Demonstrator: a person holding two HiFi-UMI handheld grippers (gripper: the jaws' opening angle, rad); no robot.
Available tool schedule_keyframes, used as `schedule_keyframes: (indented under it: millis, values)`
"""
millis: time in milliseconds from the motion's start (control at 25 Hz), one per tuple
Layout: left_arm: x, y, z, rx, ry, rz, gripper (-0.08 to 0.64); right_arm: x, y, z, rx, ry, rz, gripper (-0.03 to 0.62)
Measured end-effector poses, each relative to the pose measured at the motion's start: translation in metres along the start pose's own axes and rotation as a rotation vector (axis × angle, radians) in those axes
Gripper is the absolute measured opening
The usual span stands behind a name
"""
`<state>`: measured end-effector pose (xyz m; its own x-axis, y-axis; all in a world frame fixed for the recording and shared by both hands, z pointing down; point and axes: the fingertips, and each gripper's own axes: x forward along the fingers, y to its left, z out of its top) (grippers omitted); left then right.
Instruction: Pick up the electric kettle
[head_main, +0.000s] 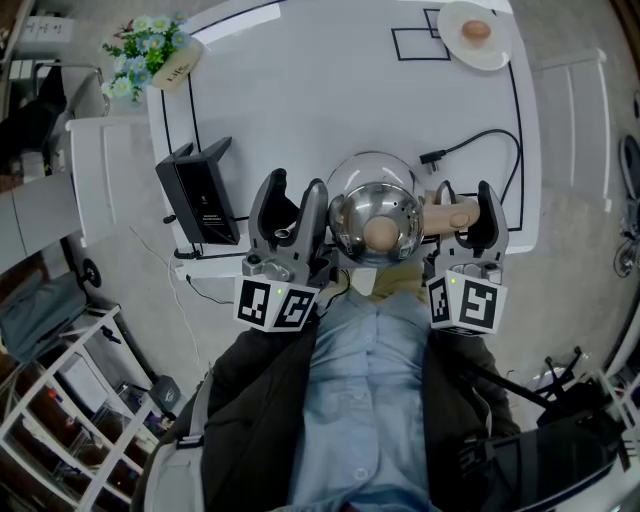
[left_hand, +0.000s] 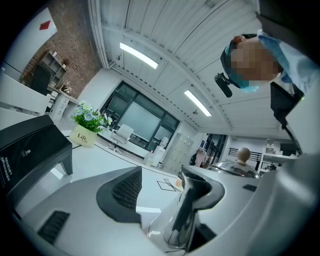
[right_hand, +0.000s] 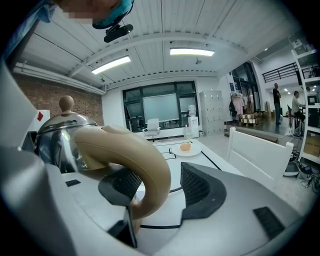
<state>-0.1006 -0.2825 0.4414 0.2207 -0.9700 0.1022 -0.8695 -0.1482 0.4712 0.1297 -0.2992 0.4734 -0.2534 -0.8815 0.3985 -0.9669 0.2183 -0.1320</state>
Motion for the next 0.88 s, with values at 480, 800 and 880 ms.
schedule_keyframes:
  millis: [480, 800, 880]
  values:
    - [0.005, -0.008, 0.004, 0.011, -0.015, -0.036, 0.177, 0.008, 0.010, -0.004, -0.060, 0.007, 0.085, 0.146]
    - [0.006, -0.015, 0.001, 0.034, -0.007, -0.046, 0.040, 0.008, 0.011, -0.004, -0.069, 0.005, 0.098, 0.144]
    - [0.006, -0.017, 0.001, 0.038, -0.006, -0.047, 0.013, 0.008, 0.011, -0.004, -0.069, 0.006, 0.100, 0.144]
